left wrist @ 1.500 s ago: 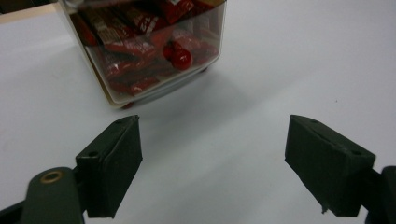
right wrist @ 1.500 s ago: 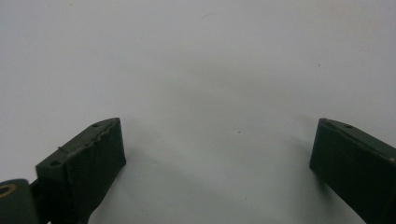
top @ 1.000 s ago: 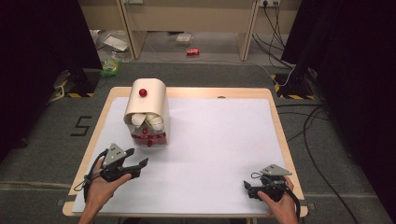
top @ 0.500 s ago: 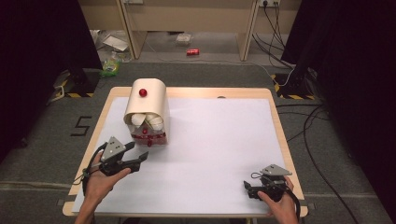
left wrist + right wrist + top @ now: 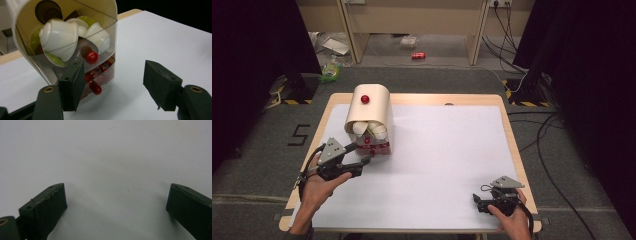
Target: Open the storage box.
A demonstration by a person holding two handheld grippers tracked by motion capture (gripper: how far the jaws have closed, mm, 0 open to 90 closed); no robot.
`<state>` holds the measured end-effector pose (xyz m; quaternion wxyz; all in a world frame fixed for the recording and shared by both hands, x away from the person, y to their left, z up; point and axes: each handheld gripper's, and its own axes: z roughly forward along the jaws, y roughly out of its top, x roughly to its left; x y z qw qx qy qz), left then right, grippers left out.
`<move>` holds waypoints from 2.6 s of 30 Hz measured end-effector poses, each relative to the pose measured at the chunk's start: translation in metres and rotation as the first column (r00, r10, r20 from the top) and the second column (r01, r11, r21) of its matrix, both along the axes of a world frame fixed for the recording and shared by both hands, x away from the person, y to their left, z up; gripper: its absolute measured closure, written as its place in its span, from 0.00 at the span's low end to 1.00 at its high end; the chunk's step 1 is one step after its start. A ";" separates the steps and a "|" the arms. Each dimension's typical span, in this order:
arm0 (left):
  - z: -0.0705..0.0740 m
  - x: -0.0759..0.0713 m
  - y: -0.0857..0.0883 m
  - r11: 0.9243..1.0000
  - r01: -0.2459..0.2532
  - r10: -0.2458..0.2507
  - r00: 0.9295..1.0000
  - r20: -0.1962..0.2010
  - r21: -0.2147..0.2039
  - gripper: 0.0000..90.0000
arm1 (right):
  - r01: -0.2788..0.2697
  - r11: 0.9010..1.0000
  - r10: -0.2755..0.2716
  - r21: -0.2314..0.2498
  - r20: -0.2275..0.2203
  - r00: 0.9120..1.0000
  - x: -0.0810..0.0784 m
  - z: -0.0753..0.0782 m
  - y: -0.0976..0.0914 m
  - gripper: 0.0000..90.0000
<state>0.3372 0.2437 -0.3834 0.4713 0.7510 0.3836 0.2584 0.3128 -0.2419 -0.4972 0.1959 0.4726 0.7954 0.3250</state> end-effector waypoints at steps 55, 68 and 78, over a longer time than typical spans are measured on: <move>0.010 0.052 -0.025 0.998 0.012 -0.013 1.000 0.011 0.068 0.52 | -0.001 1.000 0.001 0.001 0.000 1.000 0.000 0.000 0.000 0.03; 0.013 0.046 -0.025 0.996 0.018 -0.019 1.000 0.007 0.092 0.55 | -0.002 1.000 0.002 -0.001 0.001 1.000 0.000 0.000 0.000 0.03; 0.012 0.033 -0.023 0.995 0.042 -0.043 0.999 0.002 0.085 0.55 | -0.002 1.000 0.002 -0.001 0.001 1.000 0.000 0.000 0.000 0.03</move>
